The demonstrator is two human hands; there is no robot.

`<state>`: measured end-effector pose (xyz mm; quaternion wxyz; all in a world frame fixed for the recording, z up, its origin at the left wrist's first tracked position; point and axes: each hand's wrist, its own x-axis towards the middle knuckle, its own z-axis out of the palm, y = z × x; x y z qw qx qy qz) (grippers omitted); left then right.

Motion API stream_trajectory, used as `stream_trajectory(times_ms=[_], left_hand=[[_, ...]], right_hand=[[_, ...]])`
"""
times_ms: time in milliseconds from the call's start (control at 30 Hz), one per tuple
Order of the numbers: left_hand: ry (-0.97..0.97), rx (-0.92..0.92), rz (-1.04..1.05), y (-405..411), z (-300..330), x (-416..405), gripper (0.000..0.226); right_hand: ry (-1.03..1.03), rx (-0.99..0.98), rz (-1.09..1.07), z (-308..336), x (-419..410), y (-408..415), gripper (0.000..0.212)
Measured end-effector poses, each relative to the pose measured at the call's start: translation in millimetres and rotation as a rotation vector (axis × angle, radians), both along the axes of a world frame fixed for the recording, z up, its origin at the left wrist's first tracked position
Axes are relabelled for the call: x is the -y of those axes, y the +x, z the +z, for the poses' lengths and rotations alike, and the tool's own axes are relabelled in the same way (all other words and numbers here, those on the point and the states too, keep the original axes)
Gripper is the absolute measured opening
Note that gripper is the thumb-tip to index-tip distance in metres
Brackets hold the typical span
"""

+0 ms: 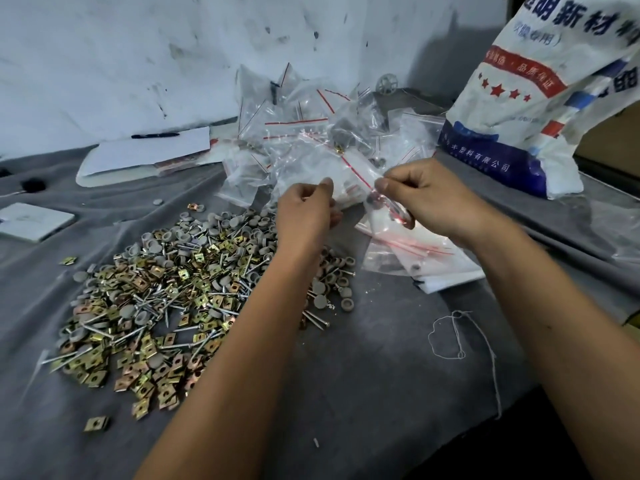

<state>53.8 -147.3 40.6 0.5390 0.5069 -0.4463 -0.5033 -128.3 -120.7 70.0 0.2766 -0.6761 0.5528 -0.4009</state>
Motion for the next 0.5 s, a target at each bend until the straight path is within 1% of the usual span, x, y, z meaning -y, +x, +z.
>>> stream_trajectory(times_ms=[33, 100, 133, 200, 300, 400, 500], left_hand=[[-0.056, 0.006, 0.011, 8, 3, -8, 0.02], [-0.186, 0.084, 0.053, 26, 5, -23, 0.018], [-0.249, 0.138, 0.077, 36, 6, -30, 0.017], [-0.367, 0.27, 0.143, 61, 6, -43, 0.016], [-0.492, 0.425, 0.267, 109, 0, -60, 0.011], [-0.531, 0.501, 0.385, 162, -14, -72, 0.007], [-0.5, 0.556, 0.496, 200, -24, -76, 0.012]], right_hand=[[-0.008, 0.03, 0.02, 3, 0, 14, 0.026], [-0.022, 0.09, 0.089, 5, -2, 46, 0.01], [-0.027, 0.097, 0.124, 5, -3, 63, 0.008], [-0.045, 0.069, 0.182, 1, -7, 100, 0.016], [-0.133, -0.059, 0.176, -8, -12, 154, 0.021], [-0.216, -0.14, 0.197, -17, -17, 202, 0.021], [-0.279, -0.145, 0.183, -28, -19, 236, 0.015]])
